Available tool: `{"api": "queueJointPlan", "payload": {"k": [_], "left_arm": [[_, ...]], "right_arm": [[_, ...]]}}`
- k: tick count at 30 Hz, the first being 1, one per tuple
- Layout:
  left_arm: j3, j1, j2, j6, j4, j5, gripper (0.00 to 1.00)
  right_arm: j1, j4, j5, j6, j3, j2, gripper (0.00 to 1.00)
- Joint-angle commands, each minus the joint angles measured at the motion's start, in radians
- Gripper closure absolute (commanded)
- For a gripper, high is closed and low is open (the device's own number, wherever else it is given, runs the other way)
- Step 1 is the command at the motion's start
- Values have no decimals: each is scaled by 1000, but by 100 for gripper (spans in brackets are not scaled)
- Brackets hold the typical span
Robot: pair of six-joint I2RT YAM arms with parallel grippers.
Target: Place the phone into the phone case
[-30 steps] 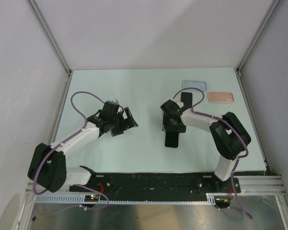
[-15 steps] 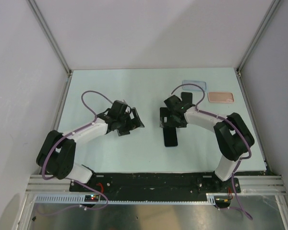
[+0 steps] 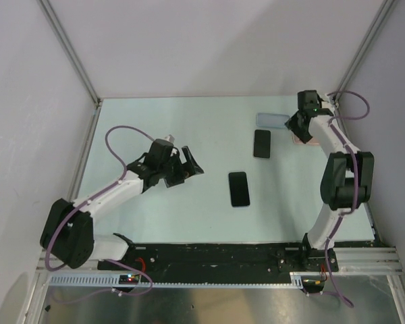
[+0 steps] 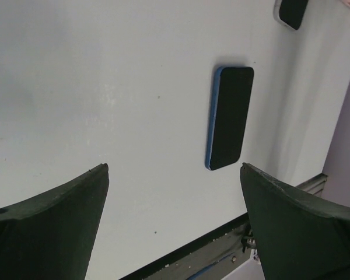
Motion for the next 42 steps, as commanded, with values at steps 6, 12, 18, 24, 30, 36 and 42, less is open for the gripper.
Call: {"api": "queueJointPlan", "payload": {"k": [6, 12, 18, 24, 30, 36, 42], "left_arm": [[-38, -1, -121, -15, 19, 29, 3], [-46, 1, -151, -6, 19, 34, 3], [-55, 6, -160, 4, 19, 49, 3], [-64, 15, -170, 10, 18, 57, 3], [-74, 34, -182, 17, 18, 66, 3], [-81, 54, -198, 20, 19, 75, 3], [-80, 59, -202, 15, 19, 85, 3]], "right_arm": [[-153, -280, 55, 315, 288, 278, 40], [-206, -310, 4, 378, 351, 354, 42], [-232, -311, 3, 418, 365, 386, 42], [-258, -314, 0, 459, 373, 420, 42], [-272, -343, 4, 469, 445, 476, 45], [-274, -365, 7, 461, 496, 510, 50], [-274, -372, -21, 407, 501, 531, 83]]}}
